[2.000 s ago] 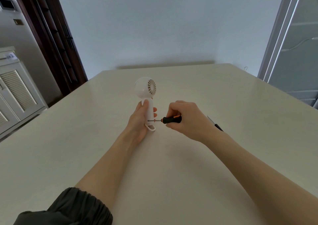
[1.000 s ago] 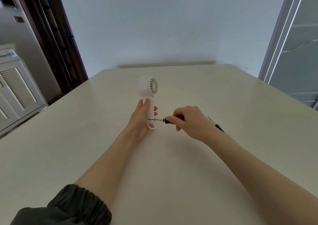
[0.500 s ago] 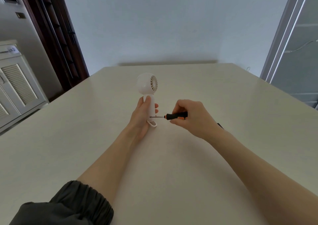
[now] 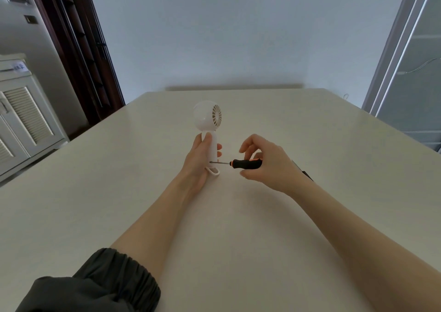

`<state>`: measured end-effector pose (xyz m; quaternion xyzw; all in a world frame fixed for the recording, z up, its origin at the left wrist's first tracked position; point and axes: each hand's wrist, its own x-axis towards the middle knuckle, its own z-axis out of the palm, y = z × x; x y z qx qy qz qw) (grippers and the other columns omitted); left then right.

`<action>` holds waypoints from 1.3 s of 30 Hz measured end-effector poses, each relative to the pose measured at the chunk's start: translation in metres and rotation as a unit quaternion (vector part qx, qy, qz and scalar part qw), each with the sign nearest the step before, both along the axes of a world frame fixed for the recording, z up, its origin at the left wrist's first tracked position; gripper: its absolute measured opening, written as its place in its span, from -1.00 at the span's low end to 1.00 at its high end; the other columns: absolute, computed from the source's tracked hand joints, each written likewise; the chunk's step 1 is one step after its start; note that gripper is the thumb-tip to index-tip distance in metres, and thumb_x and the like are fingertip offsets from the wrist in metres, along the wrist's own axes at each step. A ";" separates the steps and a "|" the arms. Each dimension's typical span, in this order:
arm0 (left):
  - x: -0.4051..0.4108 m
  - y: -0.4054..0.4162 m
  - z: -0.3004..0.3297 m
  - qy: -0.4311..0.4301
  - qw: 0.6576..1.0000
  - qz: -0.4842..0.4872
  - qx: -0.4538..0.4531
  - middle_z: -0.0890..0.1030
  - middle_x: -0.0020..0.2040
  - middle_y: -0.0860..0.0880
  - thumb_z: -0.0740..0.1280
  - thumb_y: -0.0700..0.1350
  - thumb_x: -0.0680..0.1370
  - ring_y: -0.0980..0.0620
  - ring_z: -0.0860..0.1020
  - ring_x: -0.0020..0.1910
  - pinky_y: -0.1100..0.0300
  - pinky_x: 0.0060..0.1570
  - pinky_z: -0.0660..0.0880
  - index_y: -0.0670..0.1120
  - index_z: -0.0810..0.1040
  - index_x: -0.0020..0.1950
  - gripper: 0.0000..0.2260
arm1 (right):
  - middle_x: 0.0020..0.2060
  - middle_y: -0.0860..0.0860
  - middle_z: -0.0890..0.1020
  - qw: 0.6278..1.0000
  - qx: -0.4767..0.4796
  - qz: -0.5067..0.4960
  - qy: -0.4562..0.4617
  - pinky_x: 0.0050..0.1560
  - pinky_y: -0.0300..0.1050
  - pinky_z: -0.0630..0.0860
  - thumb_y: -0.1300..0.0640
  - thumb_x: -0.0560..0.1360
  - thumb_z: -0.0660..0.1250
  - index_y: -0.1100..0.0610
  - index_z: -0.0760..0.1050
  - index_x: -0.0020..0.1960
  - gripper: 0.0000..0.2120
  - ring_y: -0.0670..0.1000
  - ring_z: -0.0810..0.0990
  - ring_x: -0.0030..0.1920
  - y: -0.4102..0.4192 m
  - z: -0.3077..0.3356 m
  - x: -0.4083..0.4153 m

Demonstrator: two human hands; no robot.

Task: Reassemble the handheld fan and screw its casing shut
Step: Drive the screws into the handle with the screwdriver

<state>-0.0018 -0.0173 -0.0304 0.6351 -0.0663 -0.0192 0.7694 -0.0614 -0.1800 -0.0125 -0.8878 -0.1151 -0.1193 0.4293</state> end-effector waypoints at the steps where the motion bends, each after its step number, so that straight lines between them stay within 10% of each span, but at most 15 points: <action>1: 0.000 0.000 0.000 0.000 1.000 0.000 -0.001 0.51 -0.11 -0.03 0.09 0.03 0.65 0.04 0.46 -0.17 0.18 -0.13 0.40 0.01 0.40 0.20 -0.80 | -0.17 -0.02 0.55 1.000 -0.001 0.003 -0.010 -0.30 -0.29 0.42 0.30 0.31 0.42 0.08 0.45 -0.05 -0.71 0.04 0.51 -0.28 0.000 0.000 0.000; 11: 0.002 -0.002 -0.002 0.002 1.000 0.015 0.000 0.51 -0.12 -0.03 0.09 0.03 0.65 0.03 0.47 -0.18 0.17 -0.14 0.40 0.03 0.41 0.14 -0.83 | -0.31 -0.02 0.59 0.999 -0.032 0.000 -0.038 -0.29 -0.30 0.38 0.20 0.37 0.46 0.15 0.56 -0.21 -0.93 -0.07 0.50 -0.30 -0.001 -0.001 0.001; 17: 0.001 -0.001 -0.001 -0.011 1.000 0.013 0.008 0.51 -0.11 -0.03 0.08 0.03 0.66 0.04 0.47 -0.18 0.18 -0.12 0.42 -0.02 0.38 0.22 -0.78 | -0.65 -0.22 0.47 1.000 -0.003 -0.006 0.022 -0.51 -0.39 0.25 0.04 0.51 0.32 0.06 0.53 -0.35 -0.73 -0.17 0.35 -0.56 0.001 0.001 0.001; 25: 0.000 -0.001 -0.001 0.001 1.000 0.012 -0.002 0.51 -0.11 -0.04 0.08 0.02 0.66 0.04 0.47 -0.17 0.17 -0.11 0.40 -0.02 0.38 0.22 -0.79 | -0.16 0.00 0.58 1.000 0.007 0.005 -0.006 -0.29 -0.29 0.40 0.29 0.31 0.45 0.06 0.49 -0.04 -0.71 0.01 0.49 -0.31 0.002 0.001 -0.002; 39: -0.002 -0.002 0.000 0.003 1.000 0.015 0.015 0.51 -0.12 -0.01 0.08 0.05 0.65 0.04 0.47 -0.17 0.14 -0.13 0.40 0.02 0.39 0.20 -0.79 | -0.61 -0.16 0.50 1.000 0.023 0.000 0.004 -0.52 -0.43 0.30 0.08 0.43 0.42 0.20 0.56 -0.27 -0.79 -0.17 0.39 -0.59 0.001 0.003 0.002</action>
